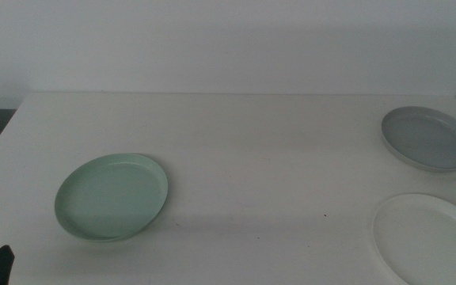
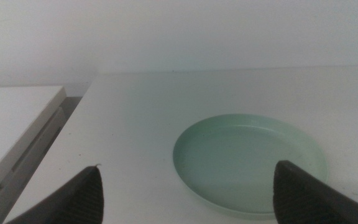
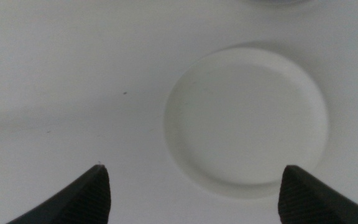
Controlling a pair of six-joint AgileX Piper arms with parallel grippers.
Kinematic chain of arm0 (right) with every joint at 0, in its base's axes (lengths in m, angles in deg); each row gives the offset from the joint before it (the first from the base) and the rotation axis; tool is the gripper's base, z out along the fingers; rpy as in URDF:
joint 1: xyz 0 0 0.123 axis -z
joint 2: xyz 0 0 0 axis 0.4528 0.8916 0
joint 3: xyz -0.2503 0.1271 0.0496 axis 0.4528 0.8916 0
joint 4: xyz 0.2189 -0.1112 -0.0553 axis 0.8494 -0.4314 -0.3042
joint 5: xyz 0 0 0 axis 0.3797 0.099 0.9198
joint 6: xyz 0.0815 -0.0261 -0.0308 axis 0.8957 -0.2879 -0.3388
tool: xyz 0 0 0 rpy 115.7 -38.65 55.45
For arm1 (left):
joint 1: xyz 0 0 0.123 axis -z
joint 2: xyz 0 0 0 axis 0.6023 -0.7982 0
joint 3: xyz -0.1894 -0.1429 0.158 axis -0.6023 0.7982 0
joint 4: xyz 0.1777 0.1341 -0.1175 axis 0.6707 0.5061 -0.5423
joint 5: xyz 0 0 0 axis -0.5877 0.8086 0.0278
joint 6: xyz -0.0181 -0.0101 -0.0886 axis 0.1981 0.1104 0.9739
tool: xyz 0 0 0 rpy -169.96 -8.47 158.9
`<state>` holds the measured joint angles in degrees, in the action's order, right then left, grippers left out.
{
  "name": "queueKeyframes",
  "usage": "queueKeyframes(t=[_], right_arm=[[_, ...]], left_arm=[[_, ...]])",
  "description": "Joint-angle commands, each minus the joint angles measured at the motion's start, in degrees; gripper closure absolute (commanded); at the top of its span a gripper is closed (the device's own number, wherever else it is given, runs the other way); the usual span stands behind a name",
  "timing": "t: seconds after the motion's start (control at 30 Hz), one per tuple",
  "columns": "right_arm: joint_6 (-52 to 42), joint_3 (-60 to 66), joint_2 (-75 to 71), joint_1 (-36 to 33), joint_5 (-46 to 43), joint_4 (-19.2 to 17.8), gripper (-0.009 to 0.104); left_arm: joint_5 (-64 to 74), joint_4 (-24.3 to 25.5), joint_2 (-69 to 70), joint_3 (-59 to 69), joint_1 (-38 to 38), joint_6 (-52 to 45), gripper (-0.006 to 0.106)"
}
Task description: Stack the three bowls on top of each other.
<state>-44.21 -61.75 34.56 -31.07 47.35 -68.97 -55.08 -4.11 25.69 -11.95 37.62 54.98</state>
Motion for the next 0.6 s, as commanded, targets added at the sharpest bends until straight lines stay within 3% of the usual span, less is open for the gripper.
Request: queueKeyframes(t=[0.0, 0.13, 0.37, 0.47, 0.57], right_arm=[[0.84, -0.91, 1.85, 0.20, 1.21, 2.14, 0.002], [0.94, -0.91, 2.30, 0.20, 0.85, 4.58, 0.002], [1.12, -0.95, 2.43, 0.20, 2.58, 5.10, 0.002], [7.69, -1.53, 3.93, 0.20, 5.53, 5.84, 0.002], [7.82, -2.52, 8.08, 0.20, 6.98, 2.83, 0.002]], left_arm=[[-0.77, -0.08, 0.19, -0.01, 0.00, -0.01, 0.007], [-0.77, -0.08, 0.19, -0.01, 0.00, -0.01, 0.007], [-0.77, -0.08, 0.19, -0.01, 0.00, -0.01, 0.007], [-0.77, -0.08, 0.19, -0.01, 0.00, -0.01, 0.007], [-0.77, -0.08, 0.19, -0.01, 0.00, -0.01, 0.007]])
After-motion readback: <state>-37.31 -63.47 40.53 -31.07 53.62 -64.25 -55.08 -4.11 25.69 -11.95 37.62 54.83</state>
